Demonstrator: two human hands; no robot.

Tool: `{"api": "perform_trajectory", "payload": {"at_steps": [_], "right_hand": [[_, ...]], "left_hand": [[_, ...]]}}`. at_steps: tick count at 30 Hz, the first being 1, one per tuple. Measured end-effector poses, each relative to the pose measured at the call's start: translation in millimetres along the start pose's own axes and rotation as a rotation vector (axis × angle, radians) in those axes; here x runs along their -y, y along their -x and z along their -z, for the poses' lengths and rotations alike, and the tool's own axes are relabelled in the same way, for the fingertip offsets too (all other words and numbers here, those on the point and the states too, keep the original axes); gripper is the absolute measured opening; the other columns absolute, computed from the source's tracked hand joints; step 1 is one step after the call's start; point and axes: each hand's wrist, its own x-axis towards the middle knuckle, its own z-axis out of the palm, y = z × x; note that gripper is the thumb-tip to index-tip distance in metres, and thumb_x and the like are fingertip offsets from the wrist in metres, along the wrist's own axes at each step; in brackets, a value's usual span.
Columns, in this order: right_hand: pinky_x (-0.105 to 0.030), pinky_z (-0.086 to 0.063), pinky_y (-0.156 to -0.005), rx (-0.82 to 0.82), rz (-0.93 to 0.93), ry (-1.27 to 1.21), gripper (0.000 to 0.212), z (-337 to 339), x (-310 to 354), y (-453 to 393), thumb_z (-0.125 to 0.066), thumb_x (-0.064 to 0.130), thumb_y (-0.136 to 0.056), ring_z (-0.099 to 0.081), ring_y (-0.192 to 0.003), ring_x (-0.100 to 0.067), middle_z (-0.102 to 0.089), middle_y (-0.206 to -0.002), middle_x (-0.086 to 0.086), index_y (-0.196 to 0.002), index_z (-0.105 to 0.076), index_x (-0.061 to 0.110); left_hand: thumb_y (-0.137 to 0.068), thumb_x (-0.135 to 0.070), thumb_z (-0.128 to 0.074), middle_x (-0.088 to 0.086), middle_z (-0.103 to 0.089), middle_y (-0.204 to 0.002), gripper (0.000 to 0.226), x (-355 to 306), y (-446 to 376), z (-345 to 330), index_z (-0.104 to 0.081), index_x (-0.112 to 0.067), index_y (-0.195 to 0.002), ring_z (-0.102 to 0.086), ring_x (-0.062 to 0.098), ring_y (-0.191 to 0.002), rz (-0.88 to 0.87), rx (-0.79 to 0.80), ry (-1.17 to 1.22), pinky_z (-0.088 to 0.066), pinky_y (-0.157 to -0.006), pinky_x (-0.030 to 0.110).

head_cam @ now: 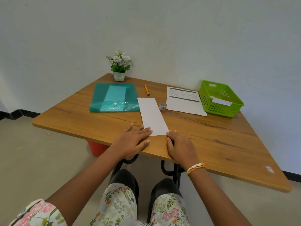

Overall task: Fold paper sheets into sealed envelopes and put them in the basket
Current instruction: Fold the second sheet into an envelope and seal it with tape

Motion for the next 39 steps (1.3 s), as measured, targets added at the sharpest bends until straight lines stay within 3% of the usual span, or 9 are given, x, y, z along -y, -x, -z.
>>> {"api": "perform_trajectory", "payload": {"at_steps": [3, 5, 7, 10, 16, 20, 26, 35, 39], "right_hand": [[-0.028, -0.042, -0.103, -0.023, -0.08, -0.061, 0.037, -2, 10, 1, -0.05, 0.029, -0.097, -0.051, -0.126, -0.013, -0.058, -0.136, 0.001, -0.132, -0.058, 0.02], [-0.025, -0.051, -0.084, -0.059, -0.194, -0.176, 0.031, -2, 18, -2, -0.055, 0.025, -0.094, -0.059, -0.107, -0.016, -0.065, -0.121, -0.001, -0.122, -0.064, 0.017], [-0.02, -0.043, -0.061, -0.077, -0.271, -0.23, 0.011, 0, 25, -11, -0.057, 0.019, -0.09, -0.058, -0.086, -0.014, -0.067, -0.096, -0.001, -0.095, -0.067, 0.018], [-0.021, -0.035, -0.05, -0.003, -0.378, -0.297, 0.01, 4, 30, -30, -0.059, 0.015, -0.085, -0.055, -0.072, -0.014, -0.06, -0.079, -0.003, -0.076, -0.057, 0.016], [-0.022, -0.038, -0.049, 0.14, -0.629, -0.57, 0.014, 15, 33, -63, -0.065, 0.012, -0.082, -0.05, -0.06, -0.016, -0.051, -0.068, -0.005, -0.075, -0.054, 0.008], [-0.031, -0.052, -0.067, 0.167, -0.801, -0.776, 0.019, 23, 30, -72, -0.065, 0.005, -0.082, -0.062, -0.08, -0.022, -0.057, -0.081, -0.011, -0.077, -0.048, 0.01], [-0.022, -0.041, -0.052, 0.291, -0.835, -0.913, 0.013, 31, 24, -71, -0.067, 0.01, -0.082, -0.052, -0.068, -0.016, -0.058, -0.08, -0.009, -0.091, -0.059, 0.005], [-0.026, -0.04, -0.06, 0.099, -0.578, -0.249, 0.02, 6, 24, -69, -0.064, 0.024, -0.088, -0.061, -0.092, -0.028, -0.06, -0.102, -0.014, -0.098, -0.061, 0.007], [-0.022, -0.036, -0.052, 0.151, -0.588, -0.276, 0.02, 9, 19, -79, -0.066, 0.02, -0.088, -0.053, -0.07, -0.016, -0.057, -0.085, -0.008, -0.077, -0.05, 0.013]], "left_hand": [[-0.098, -0.048, -0.035, -0.009, -0.031, -0.154, 0.05, -10, -9, -3, -0.036, -0.03, -0.145, -0.022, 0.008, -0.143, 0.063, -0.054, 0.04, -0.002, -0.117, 0.037], [-0.097, -0.046, -0.041, -0.004, -0.024, -0.157, 0.054, -17, -16, -6, -0.033, -0.025, -0.147, -0.02, 0.012, -0.144, 0.146, -0.079, 0.071, -0.007, -0.117, 0.035], [-0.095, -0.051, -0.043, -0.002, -0.012, -0.16, 0.065, -22, -24, -6, -0.022, -0.024, -0.151, -0.016, 0.016, -0.145, 0.226, -0.057, 0.112, -0.013, -0.116, 0.036], [-0.092, -0.061, -0.041, 0.001, -0.01, -0.161, 0.073, -26, -35, -6, -0.018, -0.025, -0.152, -0.011, 0.019, -0.147, 0.221, 0.027, 0.09, -0.011, -0.117, 0.038], [-0.086, -0.069, -0.043, 0.002, -0.026, -0.156, 0.078, -27, -42, -11, -0.026, -0.028, -0.15, -0.027, 0.021, -0.14, 0.249, -0.03, 0.074, -0.029, -0.111, 0.039], [-0.082, -0.072, -0.046, 0.002, -0.036, -0.145, 0.075, -25, -49, -13, -0.03, -0.036, -0.147, -0.037, 0.019, -0.127, 0.25, -0.064, 0.044, -0.04, -0.096, 0.034], [-0.088, -0.064, -0.043, 0.003, -0.058, -0.124, 0.06, -28, -58, -16, -0.038, -0.035, -0.141, -0.05, 0.019, -0.106, 0.095, -0.169, -0.057, -0.045, -0.077, 0.029], [-0.083, -0.072, -0.044, -0.007, -0.054, -0.117, 0.064, -29, -55, -20, -0.056, -0.032, -0.13, -0.045, 0.008, -0.101, 0.178, -0.228, 0.05, -0.043, -0.075, 0.025], [-0.082, -0.072, -0.045, -0.007, -0.053, -0.121, 0.065, -28, -54, -21, -0.054, -0.032, -0.133, -0.044, 0.009, -0.104, 0.175, -0.233, 0.072, -0.041, -0.079, 0.025]]}}
